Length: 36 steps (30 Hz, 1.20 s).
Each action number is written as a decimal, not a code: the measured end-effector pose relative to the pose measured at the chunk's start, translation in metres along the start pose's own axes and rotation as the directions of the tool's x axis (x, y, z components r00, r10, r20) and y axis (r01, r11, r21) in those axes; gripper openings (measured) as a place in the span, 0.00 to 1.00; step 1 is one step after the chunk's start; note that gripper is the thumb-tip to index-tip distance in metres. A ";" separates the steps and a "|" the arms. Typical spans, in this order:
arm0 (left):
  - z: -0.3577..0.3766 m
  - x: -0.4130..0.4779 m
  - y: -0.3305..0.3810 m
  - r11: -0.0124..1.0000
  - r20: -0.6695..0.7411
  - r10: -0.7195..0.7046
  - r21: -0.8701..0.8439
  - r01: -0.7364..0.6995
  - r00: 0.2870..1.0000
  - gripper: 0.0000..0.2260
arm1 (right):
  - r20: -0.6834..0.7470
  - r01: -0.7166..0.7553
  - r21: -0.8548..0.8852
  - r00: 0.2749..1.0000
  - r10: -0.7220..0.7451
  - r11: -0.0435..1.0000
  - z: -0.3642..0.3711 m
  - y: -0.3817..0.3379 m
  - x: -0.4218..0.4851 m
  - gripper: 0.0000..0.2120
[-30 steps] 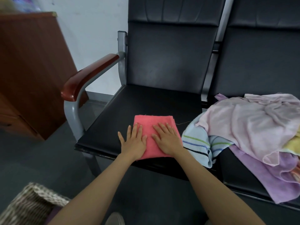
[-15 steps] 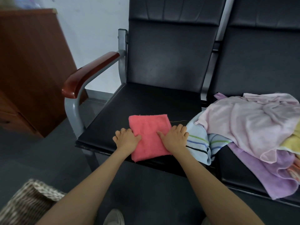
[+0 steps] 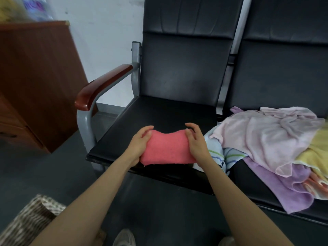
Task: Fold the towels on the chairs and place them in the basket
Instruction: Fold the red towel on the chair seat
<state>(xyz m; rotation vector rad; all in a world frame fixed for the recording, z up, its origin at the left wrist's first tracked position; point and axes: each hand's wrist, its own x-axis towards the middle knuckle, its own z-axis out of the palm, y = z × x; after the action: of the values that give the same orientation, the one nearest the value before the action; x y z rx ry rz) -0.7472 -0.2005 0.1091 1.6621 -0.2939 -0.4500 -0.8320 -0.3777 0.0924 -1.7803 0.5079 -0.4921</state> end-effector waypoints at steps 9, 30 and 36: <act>-0.001 -0.010 0.012 0.868 0.309 0.072 0.450 -0.213 0.948 0.33 | 0.309 0.080 -0.079 0.950 -0.052 0.994 -0.063 -0.009 -0.029 0.25; 0.020 -0.057 0.037 0.567 0.149 0.517 0.678 -0.468 0.843 0.15 | 0.101 0.393 -0.371 0.918 -0.384 0.842 -0.097 -0.025 -0.051 0.15; 0.031 -0.091 0.077 0.915 0.011 0.395 0.085 -0.394 0.919 0.12 | -0.034 0.338 0.035 0.941 -0.337 0.941 -0.099 -0.086 -0.080 0.09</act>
<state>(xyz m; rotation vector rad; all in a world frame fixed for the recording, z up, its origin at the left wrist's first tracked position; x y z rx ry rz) -0.8369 -0.1983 0.1934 1.6346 -0.6383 -0.1276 -0.9466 -0.3889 0.1942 -1.8314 0.2068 -0.7599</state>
